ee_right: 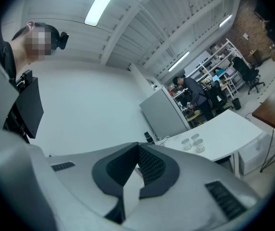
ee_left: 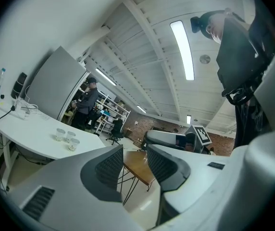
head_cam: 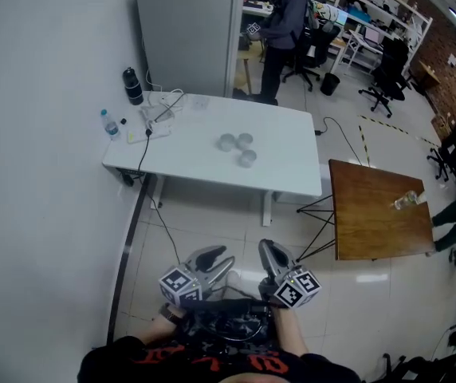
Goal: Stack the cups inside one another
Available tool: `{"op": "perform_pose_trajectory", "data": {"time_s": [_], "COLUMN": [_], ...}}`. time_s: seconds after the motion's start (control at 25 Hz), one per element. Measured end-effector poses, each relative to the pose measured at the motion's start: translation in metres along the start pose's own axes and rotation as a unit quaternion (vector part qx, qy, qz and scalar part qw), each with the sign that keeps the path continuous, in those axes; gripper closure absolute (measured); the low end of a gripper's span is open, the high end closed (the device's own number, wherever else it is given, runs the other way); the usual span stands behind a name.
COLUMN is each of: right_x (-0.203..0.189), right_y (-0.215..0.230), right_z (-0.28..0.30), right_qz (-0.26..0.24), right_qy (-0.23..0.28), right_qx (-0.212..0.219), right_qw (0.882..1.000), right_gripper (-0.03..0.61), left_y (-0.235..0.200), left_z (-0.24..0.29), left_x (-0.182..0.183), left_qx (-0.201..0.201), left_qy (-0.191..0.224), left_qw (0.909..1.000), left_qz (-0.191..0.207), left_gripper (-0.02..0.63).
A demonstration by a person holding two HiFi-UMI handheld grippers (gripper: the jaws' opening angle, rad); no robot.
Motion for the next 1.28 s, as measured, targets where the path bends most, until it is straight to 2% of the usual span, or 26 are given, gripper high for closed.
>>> {"op": "perform_pose_trajectory", "data": {"time_s": [0.28,0.48,0.6,0.88,1.0,1.12,1.28], "right_x": [0.004,0.005,0.02,0.054,0.061,0.068,0.081], "right_y": [0.018,0.029,0.04,0.077,0.099,0.121,0.155], "right_z": [0.015,0.055,0.073,0.116,0.121,0.106,0.087], "right_qz": [0.007,0.016,0.006,0.012,0.018,0.019,0.016], "right_qy": [-0.004,-0.027,-0.035,-0.035,-0.044,-0.034,-0.025], "right_qx": [0.0,0.043,0.068,0.109,0.117,0.11,0.086], "right_qw": [1.0,0.999,0.997,0.993,0.992,0.993,0.996], "right_gripper": [0.575,0.575,0.575,0.575,0.575,0.575,0.575], "left_y": [-0.012,-0.031,-0.036,-0.058,-0.068,-0.059,-0.05], "left_z": [0.01,0.008,0.02,0.06,0.075,0.1,0.138], "left_x": [0.017,0.031,0.031,0.058,0.049,0.047,0.045], "left_qx": [0.013,0.068,0.087,0.123,0.138,0.13,0.092], "left_qy": [0.005,0.036,0.04,0.046,0.042,0.034,0.008], "left_qw": [0.9998,0.9969,0.9954,0.991,0.9892,0.9908,0.9952], "left_qz": [0.015,0.016,0.003,0.023,0.024,0.018,0.033], "left_gripper": [0.469,0.469,0.469,0.469,0.469,0.469,0.469]}}
Point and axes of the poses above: the fingertips, and each gripper's own axes: z forward along the fingers, y to its right, x out of its top, the point moved 8 cm from there along -z, backward along the fingers, and after that the axes turned 1 degree about y, right-handed, at the moved point
